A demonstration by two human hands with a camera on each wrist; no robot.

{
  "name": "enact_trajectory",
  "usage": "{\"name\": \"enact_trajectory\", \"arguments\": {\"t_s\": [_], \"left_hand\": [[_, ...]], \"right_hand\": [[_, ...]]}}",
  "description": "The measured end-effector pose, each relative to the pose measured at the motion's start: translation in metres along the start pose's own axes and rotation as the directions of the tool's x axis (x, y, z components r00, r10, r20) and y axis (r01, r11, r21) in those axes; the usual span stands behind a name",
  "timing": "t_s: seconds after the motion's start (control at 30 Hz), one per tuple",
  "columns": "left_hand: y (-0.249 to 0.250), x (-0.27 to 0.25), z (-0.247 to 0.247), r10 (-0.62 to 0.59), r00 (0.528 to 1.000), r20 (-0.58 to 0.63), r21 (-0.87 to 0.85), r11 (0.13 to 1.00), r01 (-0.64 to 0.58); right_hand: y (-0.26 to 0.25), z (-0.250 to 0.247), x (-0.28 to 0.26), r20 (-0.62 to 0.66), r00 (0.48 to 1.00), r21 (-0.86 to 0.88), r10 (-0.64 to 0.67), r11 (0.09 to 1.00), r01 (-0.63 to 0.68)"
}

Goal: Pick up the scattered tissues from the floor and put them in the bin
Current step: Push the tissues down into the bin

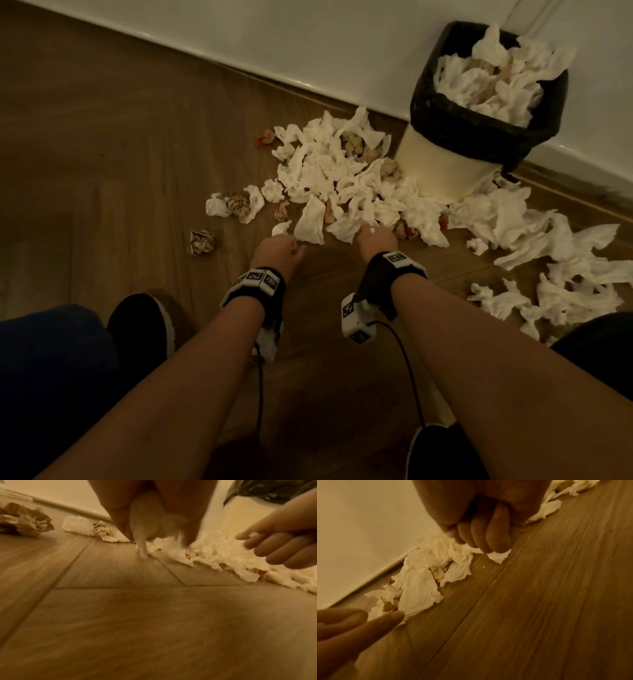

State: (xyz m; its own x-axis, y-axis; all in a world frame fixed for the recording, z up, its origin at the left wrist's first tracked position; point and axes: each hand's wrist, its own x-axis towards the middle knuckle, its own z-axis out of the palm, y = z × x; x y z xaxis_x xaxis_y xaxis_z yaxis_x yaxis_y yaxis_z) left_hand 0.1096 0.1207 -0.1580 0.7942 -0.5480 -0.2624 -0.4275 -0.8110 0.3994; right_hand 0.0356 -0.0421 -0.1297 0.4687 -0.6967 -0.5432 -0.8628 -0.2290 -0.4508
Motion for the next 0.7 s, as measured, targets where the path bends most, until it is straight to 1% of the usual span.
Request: {"name": "enact_trajectory", "arguments": {"t_s": [0.03,0.07,0.1,0.13,0.17,0.2,0.23,0.27,0.3,0.33,0.37,0.4,0.43,0.5,0.53,0.6,0.63,0.7], "left_hand": [[0.001,0.001,-0.001,0.000,1.000,-0.017,-0.051,0.999,-0.001],[0.002,0.002,-0.002,-0.010,0.999,-0.035,-0.143,0.990,0.005],[0.004,0.003,-0.005,-0.025,0.999,-0.044,-0.234,0.972,0.014],[0.007,0.004,-0.007,-0.036,0.999,-0.032,-0.302,0.953,0.025],[0.009,0.006,-0.010,-0.050,0.999,-0.004,-0.355,0.934,0.046],[0.013,0.008,-0.013,-0.065,0.997,0.033,-0.403,0.912,0.073],[0.019,0.009,-0.018,-0.074,0.995,0.071,-0.457,0.884,0.098],[0.026,0.010,-0.023,-0.078,0.993,0.089,-0.481,0.870,0.112],[0.034,0.011,-0.029,-0.075,0.994,0.075,-0.459,0.883,0.101],[0.043,0.014,-0.035,-0.065,0.998,0.027,-0.413,0.908,0.070],[0.053,0.018,-0.040,-0.062,0.997,-0.037,-0.391,0.919,0.042],[0.065,0.022,-0.046,-0.067,0.994,-0.087,-0.426,0.904,0.024],[0.079,0.027,-0.052,-0.069,0.991,-0.112,-0.502,0.865,0.003],[0.110,0.037,-0.066,-0.033,0.992,-0.124,-0.697,0.715,-0.063],[0.128,0.042,-0.075,0.003,0.991,-0.134,-0.742,0.662,-0.102],[0.162,0.056,-0.096,0.076,0.981,-0.179,-0.757,0.626,-0.187],[0.179,0.061,-0.106,0.104,0.976,-0.193,-0.762,0.610,-0.216],[0.209,0.068,-0.122,0.181,0.959,-0.217,-0.735,0.616,-0.283]], "right_hand": [[-0.002,0.001,-0.002,0.000,1.000,0.051,-0.003,0.999,0.003],[-0.002,0.004,-0.002,0.022,0.999,0.146,0.040,0.988,-0.043],[-0.005,0.004,-0.007,0.075,0.996,0.264,0.058,0.962,-0.076],[-0.006,0.004,-0.009,0.125,0.991,0.394,0.049,0.914,-0.095],[-0.006,0.001,-0.013,0.164,0.983,0.501,0.084,0.851,-0.156],[-0.005,-0.003,-0.012,0.183,0.980,0.560,0.085,0.810,-0.174],[-0.008,-0.010,-0.013,0.173,0.984,0.547,0.051,0.825,-0.139],[-0.011,-0.017,-0.012,0.137,0.991,0.505,-0.010,0.861,-0.061],[-0.016,-0.026,-0.012,0.065,0.996,0.454,-0.069,0.891,0.032],[-0.022,-0.036,-0.012,-0.014,0.992,0.431,-0.122,0.895,0.116],[-0.027,-0.048,-0.013,-0.075,0.986,0.439,-0.152,0.882,0.170],[-0.033,-0.061,-0.012,-0.126,0.979,0.465,-0.158,0.862,0.199],[-0.038,-0.074,-0.010,-0.172,0.973,0.496,-0.157,0.839,0.223],[-0.047,-0.103,-0.008,-0.239,0.958,0.540,-0.157,0.798,0.266],[-0.050,-0.119,-0.006,-0.268,0.949,0.555,-0.168,0.778,0.295],[-0.054,-0.149,-0.007,-0.339,0.921,0.548,-0.193,0.755,0.360],[-0.055,-0.163,-0.007,-0.387,0.897,0.504,-0.214,0.766,0.399],[-0.054,-0.190,-0.008,-0.502,0.827,0.384,-0.253,0.791,0.476]]}}
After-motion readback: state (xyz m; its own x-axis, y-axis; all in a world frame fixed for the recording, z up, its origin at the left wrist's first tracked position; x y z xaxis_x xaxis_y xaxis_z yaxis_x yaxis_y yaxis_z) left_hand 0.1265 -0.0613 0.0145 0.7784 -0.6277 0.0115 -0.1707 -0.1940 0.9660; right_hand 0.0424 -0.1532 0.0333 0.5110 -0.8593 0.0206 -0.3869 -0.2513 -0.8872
